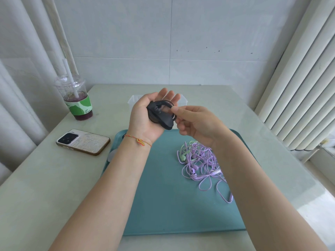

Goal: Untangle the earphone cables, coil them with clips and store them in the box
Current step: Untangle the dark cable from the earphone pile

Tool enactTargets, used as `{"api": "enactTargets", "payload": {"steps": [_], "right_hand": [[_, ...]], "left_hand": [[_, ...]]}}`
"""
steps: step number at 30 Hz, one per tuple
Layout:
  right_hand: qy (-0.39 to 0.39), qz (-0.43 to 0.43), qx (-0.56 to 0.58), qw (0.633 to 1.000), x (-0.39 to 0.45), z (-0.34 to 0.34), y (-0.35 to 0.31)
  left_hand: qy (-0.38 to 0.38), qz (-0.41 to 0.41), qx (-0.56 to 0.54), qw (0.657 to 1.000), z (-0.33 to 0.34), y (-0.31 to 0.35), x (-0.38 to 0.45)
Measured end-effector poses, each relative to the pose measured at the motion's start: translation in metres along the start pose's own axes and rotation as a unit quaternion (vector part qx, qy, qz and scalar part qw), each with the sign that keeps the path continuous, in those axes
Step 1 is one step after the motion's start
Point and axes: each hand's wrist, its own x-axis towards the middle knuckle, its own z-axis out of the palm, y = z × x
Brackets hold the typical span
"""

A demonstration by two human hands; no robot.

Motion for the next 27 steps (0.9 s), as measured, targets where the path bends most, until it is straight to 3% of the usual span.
{"api": "enactTargets", "payload": {"steps": [7,13,19,27], "right_hand": [[0.028,-0.022,-0.046,0.998,-0.001,-0.003,-0.002],[0.038,-0.020,-0.068,0.997,-0.006,-0.005,-0.009],[0.099,-0.038,-0.128,0.986,-0.017,-0.001,-0.018],[0.094,-0.066,-0.278,0.954,-0.045,0.033,-0.005]], "left_hand": [[-0.053,-0.102,0.108,0.988,0.002,-0.003,-0.004],[0.021,-0.055,0.001,0.998,0.000,-0.006,0.000],[0.098,-0.051,-0.068,0.992,-0.007,0.000,-0.005],[0.088,-0.019,-0.065,0.994,-0.003,-0.004,-0.014]]}}
